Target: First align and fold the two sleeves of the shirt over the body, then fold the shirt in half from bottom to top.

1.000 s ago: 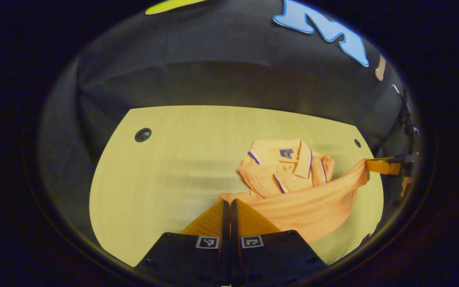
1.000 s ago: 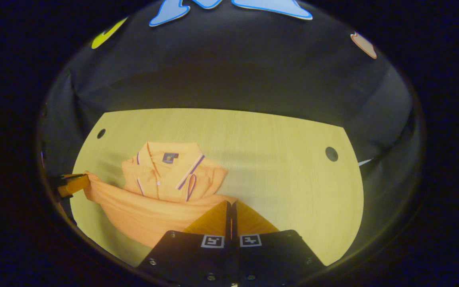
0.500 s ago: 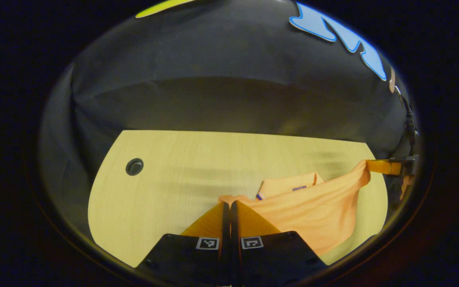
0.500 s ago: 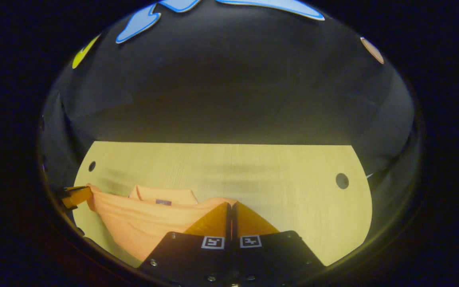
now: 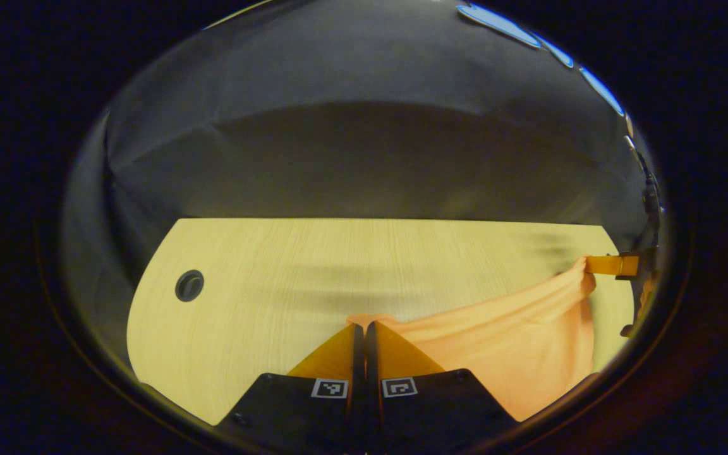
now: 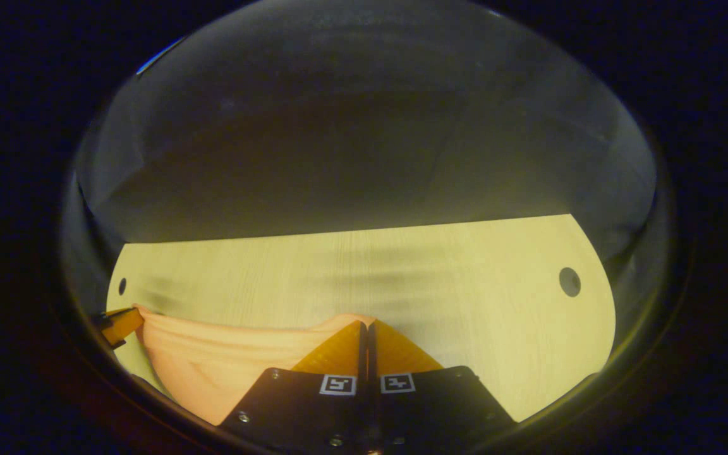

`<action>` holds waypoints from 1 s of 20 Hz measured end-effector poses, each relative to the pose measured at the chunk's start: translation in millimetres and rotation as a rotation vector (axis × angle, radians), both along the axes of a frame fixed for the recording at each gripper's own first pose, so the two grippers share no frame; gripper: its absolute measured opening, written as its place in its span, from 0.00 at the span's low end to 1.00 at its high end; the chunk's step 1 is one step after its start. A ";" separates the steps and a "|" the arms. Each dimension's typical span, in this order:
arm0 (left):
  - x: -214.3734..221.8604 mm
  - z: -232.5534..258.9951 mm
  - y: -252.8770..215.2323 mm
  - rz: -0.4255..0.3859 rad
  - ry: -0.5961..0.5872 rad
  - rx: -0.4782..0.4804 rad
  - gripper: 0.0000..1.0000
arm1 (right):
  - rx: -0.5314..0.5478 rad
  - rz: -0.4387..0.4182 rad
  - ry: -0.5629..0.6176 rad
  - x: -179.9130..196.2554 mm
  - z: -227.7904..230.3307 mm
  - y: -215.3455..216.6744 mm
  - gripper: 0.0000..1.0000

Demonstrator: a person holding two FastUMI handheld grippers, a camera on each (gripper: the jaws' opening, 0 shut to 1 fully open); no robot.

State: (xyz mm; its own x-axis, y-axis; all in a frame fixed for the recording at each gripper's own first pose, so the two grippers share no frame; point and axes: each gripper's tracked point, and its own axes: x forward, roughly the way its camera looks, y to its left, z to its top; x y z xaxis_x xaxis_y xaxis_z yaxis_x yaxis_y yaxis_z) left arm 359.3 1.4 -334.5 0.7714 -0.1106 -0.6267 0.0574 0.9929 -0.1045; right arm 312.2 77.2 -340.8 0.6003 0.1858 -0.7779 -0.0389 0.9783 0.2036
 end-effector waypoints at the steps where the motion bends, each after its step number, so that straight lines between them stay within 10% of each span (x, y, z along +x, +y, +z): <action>1: 0.7 -11.5 -0.1 0.004 0.015 -0.003 0.05 | -0.006 0.006 0.008 0.6 -5.3 3.3 0.00; 10: 4.4 -20.7 -1.9 0.030 0.012 -0.048 0.11 | 0.000 0.007 0.030 -2.0 -21.0 9.2 0.06; 13: 0.6 -13.6 -9.5 0.030 0.003 -0.061 0.63 | 0.006 0.008 0.011 -3.9 -15.5 5.5 0.51; 20: -19.3 62.2 -9.9 0.020 -0.092 -0.036 0.58 | 0.017 -0.002 -0.083 -7.5 37.0 -4.5 0.51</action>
